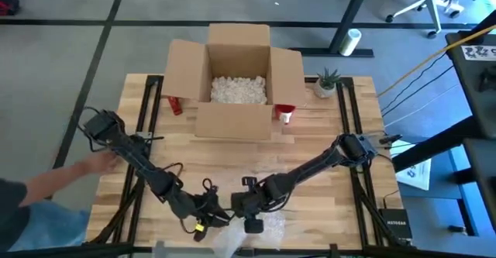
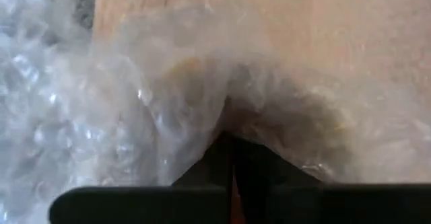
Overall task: Wrap mug
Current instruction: Wrap the yellow mug with bubble wrap
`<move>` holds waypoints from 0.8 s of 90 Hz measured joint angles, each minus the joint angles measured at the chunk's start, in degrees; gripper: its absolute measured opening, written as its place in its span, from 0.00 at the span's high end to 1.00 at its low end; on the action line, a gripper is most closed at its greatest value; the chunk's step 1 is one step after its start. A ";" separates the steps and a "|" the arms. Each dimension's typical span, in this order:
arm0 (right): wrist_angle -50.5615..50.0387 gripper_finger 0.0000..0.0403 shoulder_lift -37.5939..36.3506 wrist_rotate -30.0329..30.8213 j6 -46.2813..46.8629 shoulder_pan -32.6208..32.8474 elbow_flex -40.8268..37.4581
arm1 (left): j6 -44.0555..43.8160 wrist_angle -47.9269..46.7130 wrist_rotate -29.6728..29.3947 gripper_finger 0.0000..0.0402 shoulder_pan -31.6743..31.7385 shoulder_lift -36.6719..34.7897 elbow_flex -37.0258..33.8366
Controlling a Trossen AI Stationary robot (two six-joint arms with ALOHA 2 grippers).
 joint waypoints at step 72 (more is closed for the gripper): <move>3.64 1.00 0.09 -0.97 0.19 -1.40 -0.17 | 0.40 8.66 1.99 0.82 -1.40 7.83 5.32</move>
